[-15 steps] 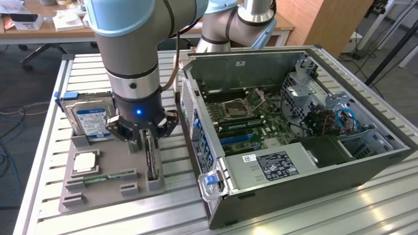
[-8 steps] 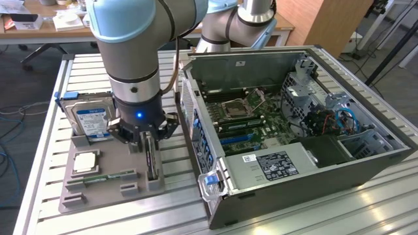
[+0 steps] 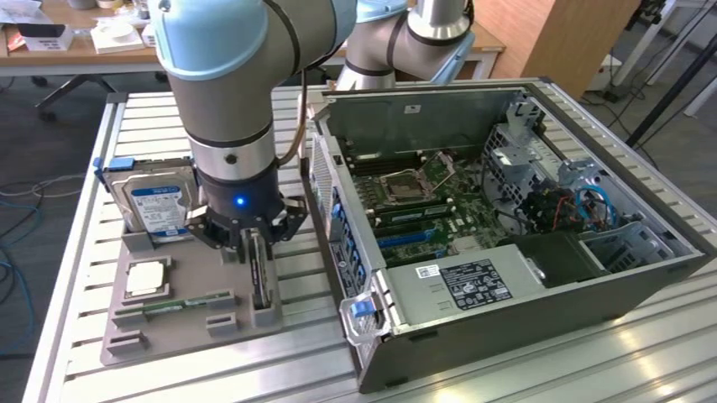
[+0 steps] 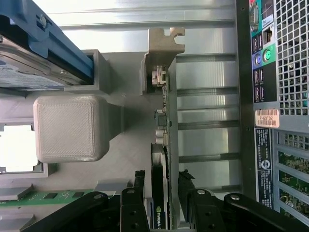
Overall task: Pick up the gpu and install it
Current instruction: 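Pick up the gpu and move the gpu toward the slot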
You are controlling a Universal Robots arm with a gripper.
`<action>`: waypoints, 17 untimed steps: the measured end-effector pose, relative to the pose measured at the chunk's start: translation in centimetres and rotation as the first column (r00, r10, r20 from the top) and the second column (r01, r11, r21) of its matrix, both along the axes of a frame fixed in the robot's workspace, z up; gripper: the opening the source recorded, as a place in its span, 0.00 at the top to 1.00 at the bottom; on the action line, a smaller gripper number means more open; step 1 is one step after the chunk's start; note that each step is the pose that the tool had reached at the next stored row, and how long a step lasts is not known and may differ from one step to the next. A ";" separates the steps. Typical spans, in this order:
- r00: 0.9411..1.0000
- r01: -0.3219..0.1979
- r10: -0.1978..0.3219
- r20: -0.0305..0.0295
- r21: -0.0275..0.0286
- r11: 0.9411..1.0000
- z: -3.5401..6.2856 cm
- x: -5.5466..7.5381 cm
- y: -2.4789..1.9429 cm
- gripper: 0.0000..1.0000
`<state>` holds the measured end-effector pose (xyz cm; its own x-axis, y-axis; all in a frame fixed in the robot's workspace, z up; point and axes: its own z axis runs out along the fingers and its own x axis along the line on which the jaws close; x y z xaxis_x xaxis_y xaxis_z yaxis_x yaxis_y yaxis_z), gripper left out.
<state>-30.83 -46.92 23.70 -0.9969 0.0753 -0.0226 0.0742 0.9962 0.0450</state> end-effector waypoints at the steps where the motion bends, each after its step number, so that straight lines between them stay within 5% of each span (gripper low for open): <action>1: 1.000 0.000 0.000 0.000 0.000 1.000 -0.12 0.0 0.01 0.59; 17: 1.000 0.000 0.000 0.000 0.000 1.000 -0.29 0.0 0.00 0.59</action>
<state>-30.83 -46.92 23.41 -0.9969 0.0752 -0.0228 0.0741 0.9962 0.0451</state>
